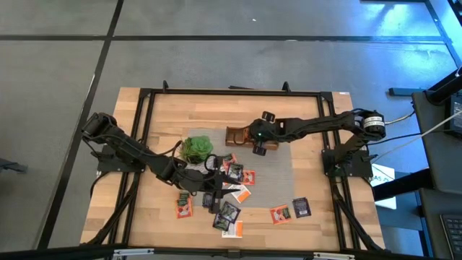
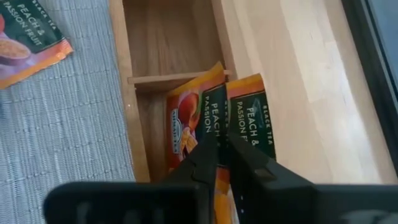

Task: Pick & Place Tea
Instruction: Put the orange tea bag into the middle section of the wooden organizer, then put the violet tea bag into the left section of the wooden organizer

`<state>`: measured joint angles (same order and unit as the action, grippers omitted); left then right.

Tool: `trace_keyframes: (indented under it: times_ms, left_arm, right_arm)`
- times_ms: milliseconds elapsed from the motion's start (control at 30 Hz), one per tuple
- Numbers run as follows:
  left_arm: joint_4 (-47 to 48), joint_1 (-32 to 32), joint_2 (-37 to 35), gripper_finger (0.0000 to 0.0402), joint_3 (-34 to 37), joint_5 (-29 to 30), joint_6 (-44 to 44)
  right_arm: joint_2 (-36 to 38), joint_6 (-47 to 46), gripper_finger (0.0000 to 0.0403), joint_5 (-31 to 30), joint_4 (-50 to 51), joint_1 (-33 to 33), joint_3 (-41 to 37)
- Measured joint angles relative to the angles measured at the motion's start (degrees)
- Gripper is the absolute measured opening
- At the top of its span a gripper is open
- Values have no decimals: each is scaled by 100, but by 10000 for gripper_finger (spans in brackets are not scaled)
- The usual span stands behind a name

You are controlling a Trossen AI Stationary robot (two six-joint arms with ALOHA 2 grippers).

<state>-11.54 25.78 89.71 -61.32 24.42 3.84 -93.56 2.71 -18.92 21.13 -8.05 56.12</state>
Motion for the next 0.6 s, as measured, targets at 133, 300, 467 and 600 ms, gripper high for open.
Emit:
trace_keyframes:
  times_ms: [133, 300, 467, 600]
  left_arm:
    - [3, 0, 0, 80, 0, 4, -2]
    - [1, 0, 2, 77, 0, 3, -4]
    - [-1, 0, 2, 79, 0, 3, -4]
    - [-30, 0, 17, 81, 0, 2, -7]
  right_arm:
    - [-2, 37, 66, -23, -35, 0, 0]
    - [-2, -42, 100, -725, -15, 0, 0]
    - [209, -188, 120, -1095, 192, 28, -2]
    - [630, -913, 122, -116, 817, 330, 0]
